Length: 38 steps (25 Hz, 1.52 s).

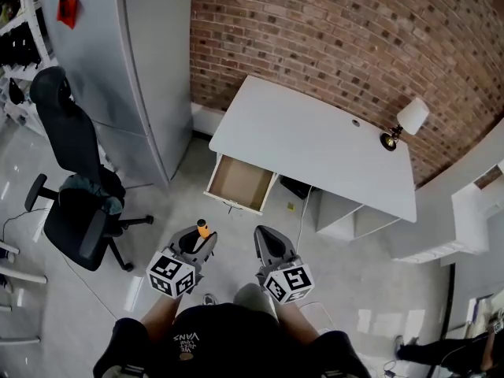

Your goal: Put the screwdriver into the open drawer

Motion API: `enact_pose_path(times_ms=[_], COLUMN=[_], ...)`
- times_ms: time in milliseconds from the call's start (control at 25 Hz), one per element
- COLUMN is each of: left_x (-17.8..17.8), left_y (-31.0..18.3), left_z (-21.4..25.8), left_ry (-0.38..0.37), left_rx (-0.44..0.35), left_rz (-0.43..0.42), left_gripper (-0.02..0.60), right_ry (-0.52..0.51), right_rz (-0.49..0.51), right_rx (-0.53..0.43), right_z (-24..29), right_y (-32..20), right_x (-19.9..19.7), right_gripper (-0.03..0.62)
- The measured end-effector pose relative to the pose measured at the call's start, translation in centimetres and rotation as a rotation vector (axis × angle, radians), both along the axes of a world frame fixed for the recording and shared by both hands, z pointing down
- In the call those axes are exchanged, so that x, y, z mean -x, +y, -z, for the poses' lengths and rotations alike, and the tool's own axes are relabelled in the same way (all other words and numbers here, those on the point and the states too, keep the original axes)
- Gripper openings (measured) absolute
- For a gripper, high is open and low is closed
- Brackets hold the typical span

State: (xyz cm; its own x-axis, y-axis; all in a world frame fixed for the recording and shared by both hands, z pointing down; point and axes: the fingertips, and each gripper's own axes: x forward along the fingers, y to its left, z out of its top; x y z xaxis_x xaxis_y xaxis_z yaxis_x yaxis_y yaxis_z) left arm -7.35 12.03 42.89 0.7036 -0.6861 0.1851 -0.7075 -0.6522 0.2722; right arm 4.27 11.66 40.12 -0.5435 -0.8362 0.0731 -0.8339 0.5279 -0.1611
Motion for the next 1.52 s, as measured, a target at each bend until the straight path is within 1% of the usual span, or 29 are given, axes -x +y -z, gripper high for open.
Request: enact_pose_path(times_ms=[160,280,520,720,920,1040,1160,1240,1520], left_x=[-1.8,-3.1,-6.3,-8.8,-10.2,-10.1,-9.8,-9.6,-8.7], left_y=[-2.9,-5.6,-10.9,-14.7,-17.1,-17.9,-18.6,-19.4,-23.4], left_z=[-1.0,-1.2,-1.4,-2.7,-3.8,-5.2,-6.9,-8.0,-12.1], left_ry=[-0.004,-0.005,0.010,0.016,0.014,0.007,0.015,0.019,0.024], left_rx=[0.022,0.016,0.024,0.032,0.052,0.075,0.110,0.128,0.178], left_rz=[0.011,0.048,0.125,0.208,0.290,0.335,0.362,0.365,0.319], left_gripper=[0.118,0.119,0.119,0.118,0.119,0.118,0.120,0.118,0.119], right_ry=[-0.003,0.000,0.033,0.049,0.069,0.080,0.083,0.084,0.098], right_rz=[0.010,0.042,0.145,0.254,0.354,0.393,0.405,0.401,0.366], right_rx=[0.011,0.017,0.028,0.028,0.039,0.050,0.060,0.083,0.128], right_z=[-0.7,-1.3,-2.0,-2.9,-3.5,-4.1,-4.8,-5.6,-8.1], right_y=[-3.1,-5.9,-11.1,-14.9,-17.4,-18.5,-19.2,-19.7,-22.0], right_x=[-1.9,-3.3,-5.7,-7.6,-8.8,-9.2,-9.4,-9.4,-8.1], right_gripper=[-0.005,-0.005,-0.005,-0.005,-0.005,-0.005,-0.005,-0.005,-0.005])
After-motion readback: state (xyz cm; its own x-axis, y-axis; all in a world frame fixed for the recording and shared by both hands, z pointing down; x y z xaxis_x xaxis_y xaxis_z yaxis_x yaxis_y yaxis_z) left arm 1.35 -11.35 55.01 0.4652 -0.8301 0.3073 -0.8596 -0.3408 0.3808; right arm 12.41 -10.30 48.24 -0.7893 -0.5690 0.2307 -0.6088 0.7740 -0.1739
